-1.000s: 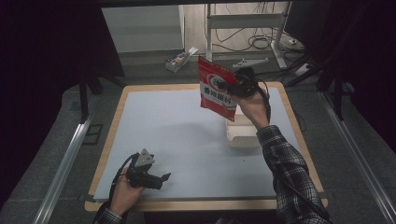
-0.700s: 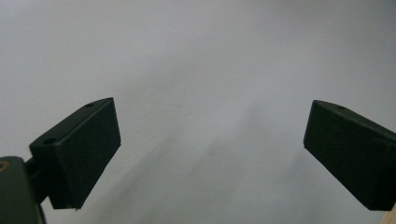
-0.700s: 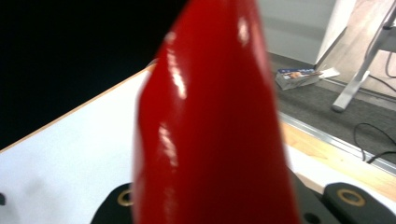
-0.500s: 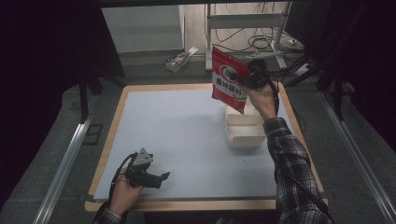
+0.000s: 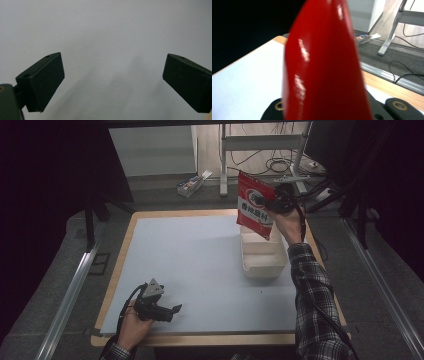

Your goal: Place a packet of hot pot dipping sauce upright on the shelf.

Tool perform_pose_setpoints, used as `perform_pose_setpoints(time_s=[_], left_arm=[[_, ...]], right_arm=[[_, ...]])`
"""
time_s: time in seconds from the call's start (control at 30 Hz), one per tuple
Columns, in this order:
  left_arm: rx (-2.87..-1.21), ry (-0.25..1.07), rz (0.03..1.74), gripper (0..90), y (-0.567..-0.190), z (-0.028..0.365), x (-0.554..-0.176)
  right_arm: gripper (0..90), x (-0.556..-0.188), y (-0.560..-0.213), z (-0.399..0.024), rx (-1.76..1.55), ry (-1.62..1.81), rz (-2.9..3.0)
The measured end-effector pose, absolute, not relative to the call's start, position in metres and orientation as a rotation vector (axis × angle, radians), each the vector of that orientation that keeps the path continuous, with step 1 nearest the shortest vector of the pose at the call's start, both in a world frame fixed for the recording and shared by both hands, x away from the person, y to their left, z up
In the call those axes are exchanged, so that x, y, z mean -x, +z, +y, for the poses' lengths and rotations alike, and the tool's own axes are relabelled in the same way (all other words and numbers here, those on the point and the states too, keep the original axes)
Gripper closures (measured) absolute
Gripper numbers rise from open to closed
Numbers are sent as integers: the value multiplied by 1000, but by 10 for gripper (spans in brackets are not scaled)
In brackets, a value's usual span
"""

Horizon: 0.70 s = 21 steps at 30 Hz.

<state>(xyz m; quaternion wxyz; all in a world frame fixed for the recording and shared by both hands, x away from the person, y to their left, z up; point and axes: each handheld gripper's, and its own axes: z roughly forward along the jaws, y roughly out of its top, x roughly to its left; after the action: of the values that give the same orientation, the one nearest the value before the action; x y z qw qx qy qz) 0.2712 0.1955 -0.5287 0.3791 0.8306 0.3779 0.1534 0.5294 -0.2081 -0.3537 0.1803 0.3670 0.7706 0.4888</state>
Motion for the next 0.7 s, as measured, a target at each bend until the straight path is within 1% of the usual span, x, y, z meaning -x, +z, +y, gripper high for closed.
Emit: perform_pose_setpoints(time_s=[0.27, 0.7], left_arm=[[-2123, 392, 967, 35, -529, 195, -271], [-2129, 388, 968, 35, -530, 195, -272]], right_arm=[[892, -535, -362, -221, -1064, 1389, 2165], [891, -534, -365, -239, -1090, 1361, 2156]])
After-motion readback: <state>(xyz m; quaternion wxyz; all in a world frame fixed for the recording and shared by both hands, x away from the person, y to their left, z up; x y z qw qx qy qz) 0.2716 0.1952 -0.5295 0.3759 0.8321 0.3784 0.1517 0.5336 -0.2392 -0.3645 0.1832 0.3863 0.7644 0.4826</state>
